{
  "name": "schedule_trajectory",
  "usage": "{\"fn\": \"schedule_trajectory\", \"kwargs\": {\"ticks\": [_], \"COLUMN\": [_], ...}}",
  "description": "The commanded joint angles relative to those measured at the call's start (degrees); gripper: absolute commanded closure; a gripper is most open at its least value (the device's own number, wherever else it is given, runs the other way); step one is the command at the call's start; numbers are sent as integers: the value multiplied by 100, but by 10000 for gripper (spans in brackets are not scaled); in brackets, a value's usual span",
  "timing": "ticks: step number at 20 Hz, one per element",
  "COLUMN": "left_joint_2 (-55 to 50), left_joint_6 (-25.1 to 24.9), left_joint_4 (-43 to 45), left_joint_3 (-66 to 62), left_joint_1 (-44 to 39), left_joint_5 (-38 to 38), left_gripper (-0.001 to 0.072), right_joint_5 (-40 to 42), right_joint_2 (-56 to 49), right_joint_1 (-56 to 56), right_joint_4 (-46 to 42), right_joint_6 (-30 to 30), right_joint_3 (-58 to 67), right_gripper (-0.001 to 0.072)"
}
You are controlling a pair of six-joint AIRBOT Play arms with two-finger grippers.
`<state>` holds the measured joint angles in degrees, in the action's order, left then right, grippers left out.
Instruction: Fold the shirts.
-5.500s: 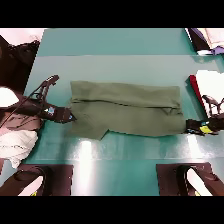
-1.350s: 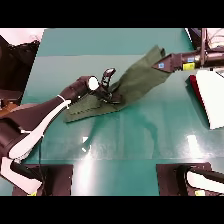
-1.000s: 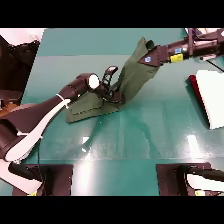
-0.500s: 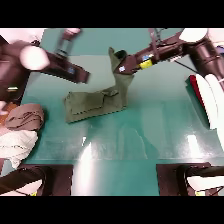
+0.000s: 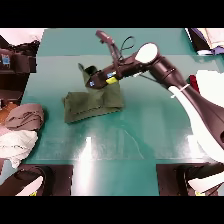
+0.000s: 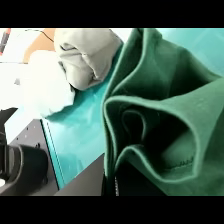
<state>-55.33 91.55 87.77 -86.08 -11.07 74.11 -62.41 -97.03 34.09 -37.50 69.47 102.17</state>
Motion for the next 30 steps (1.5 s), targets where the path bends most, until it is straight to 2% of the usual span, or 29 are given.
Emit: {"fn": "schedule_trajectory", "kwargs": {"ticks": [1, 5, 6, 7, 8, 11, 13, 16, 20, 21, 23, 27, 30], "left_joint_2": [98, 98, 98, 98, 98, 79, 72, 68, 61, 61, 61, 57, 57], "left_joint_6": [0, 0, 0, 0, 0, 15, 11, -2, 0, 0, 0, -2, 0], "left_joint_4": [63, -13, -13, -13, -13, -31, -31, -28, -35, -35, -50, -57, -79], "left_joint_3": [-4, -4, -4, -4, -4, -2, -4, -2, -2, -2, -2, -2, -2], "left_joint_1": [87, 87, 87, 87, 87, 87, 87, 87, 87, 87, 87, 87, 87], "left_joint_5": [258, 289, 306, 306, 306, 313, 389, 501, 481, 472, 476, 479, 479], "left_gripper": [679, 680, 680, 680, 680, 679, 680, 680, 680, 679, 679, 679, 679], "right_joint_5": [601, 1139, 1106, 1043, 1008, 931, 809, 358, -553, -754, -1001, -848, -918], "right_joint_2": [-275, -632, -804, -973, -1172, -1589, -1493, -1003, -476, -442, -444, -452, -723], "right_joint_1": [361, 743, 868, 990, 1143, 1436, 1311, 629, -807, -1163, -1759, -2361, -2286], "right_joint_4": [0, 50, 55, 57, 157, 238, 79, -201, -216, -214, -109, -98, 13], "right_joint_6": [-155, -356, -590, -632, -636, -651, -645, -629, -450, -402, -385, -387, -391], "right_joint_3": [4, 42, 190, 393, 678, 1499, 1528, 876, -116, -321, -673, -1300, -1360], "right_gripper": [697, 682, 496, 277, 153, 146, 147, 147, 146, 130, 0, -8, -8]}}
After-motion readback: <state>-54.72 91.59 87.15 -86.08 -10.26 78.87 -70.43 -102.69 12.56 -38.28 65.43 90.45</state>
